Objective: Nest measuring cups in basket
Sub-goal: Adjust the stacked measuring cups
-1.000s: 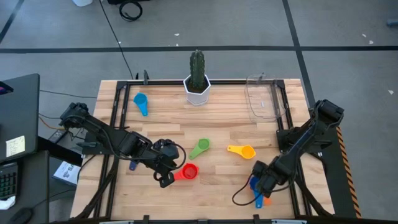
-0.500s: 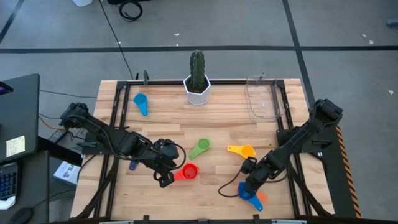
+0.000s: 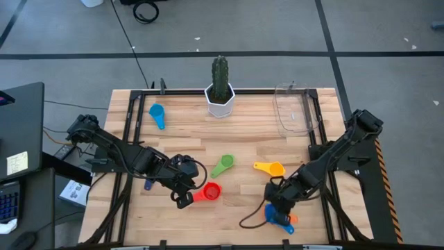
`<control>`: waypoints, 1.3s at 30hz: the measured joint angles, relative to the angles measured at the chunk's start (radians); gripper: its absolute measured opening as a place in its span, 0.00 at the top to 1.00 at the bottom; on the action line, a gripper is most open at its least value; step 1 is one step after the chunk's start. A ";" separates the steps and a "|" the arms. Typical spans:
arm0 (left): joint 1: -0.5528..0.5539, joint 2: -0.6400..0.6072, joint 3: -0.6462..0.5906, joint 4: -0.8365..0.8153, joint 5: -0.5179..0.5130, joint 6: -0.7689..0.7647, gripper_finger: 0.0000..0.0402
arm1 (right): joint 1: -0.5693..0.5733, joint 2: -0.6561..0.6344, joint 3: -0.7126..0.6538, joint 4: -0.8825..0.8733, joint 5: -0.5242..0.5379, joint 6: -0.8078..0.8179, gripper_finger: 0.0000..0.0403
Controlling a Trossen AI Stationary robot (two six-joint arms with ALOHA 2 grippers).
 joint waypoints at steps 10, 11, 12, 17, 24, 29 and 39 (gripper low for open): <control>-0.003 0.000 0.000 0.001 0.000 0.006 0.85 | 0.010 0.013 0.005 0.149 0.017 -0.070 0.80; -0.005 0.000 0.000 0.000 0.000 0.005 0.85 | 0.015 0.013 0.004 0.145 0.043 -0.069 0.78; -0.006 0.000 0.000 0.000 0.000 0.005 0.85 | 0.021 0.013 0.004 0.146 0.076 -0.066 0.76; -0.023 0.000 0.000 0.000 0.000 0.005 0.85 | 0.052 0.013 0.004 0.148 0.174 -0.094 0.67; -0.048 0.000 0.000 -0.001 -0.022 0.004 0.85 | 0.095 0.028 0.004 0.167 0.173 -0.189 0.64; -0.051 0.000 0.000 -0.008 -0.034 0.004 0.85 | 0.120 0.030 0.004 0.171 0.186 -0.276 0.64; -0.051 0.000 0.000 -0.009 -0.037 0.029 0.85 | 0.139 0.070 0.002 0.163 0.182 -0.361 0.64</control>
